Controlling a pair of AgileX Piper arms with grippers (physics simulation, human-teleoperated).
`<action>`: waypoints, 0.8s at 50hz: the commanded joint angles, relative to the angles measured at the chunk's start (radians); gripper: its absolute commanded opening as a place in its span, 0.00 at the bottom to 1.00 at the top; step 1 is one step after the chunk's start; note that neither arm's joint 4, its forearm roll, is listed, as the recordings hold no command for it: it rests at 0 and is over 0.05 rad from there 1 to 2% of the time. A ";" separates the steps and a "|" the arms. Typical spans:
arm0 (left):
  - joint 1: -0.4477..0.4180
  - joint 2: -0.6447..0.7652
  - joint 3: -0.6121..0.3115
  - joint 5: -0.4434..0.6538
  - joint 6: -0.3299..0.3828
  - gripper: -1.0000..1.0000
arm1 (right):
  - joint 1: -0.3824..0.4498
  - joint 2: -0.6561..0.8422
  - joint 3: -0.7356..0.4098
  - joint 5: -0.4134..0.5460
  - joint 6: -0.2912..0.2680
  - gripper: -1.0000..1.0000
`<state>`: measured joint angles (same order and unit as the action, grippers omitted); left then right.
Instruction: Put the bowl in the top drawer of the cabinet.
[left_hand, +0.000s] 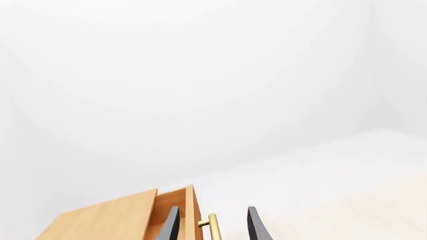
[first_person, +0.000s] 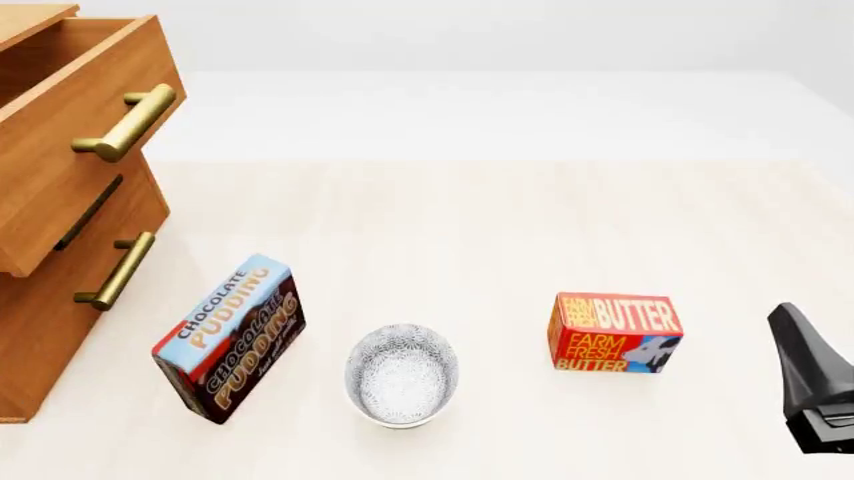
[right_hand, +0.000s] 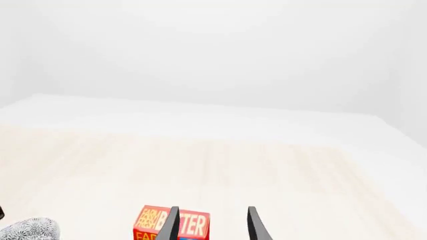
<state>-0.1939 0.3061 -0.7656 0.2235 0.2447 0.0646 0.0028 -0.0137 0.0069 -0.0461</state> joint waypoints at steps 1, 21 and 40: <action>0.018 0.104 -0.106 0.042 -0.019 1.00 | 0.001 -0.001 -0.001 0.003 -0.002 1.00; 0.082 0.315 -0.316 0.219 -0.241 1.00 | 0.004 0.000 -0.003 0.004 -0.004 1.00; 0.131 0.458 -0.417 0.300 -0.276 1.00 | 0.004 0.000 -0.003 0.003 -0.003 1.00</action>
<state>-0.0899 0.6787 -1.1248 0.4680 0.0029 0.0684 0.0025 -0.0167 0.0107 -0.0489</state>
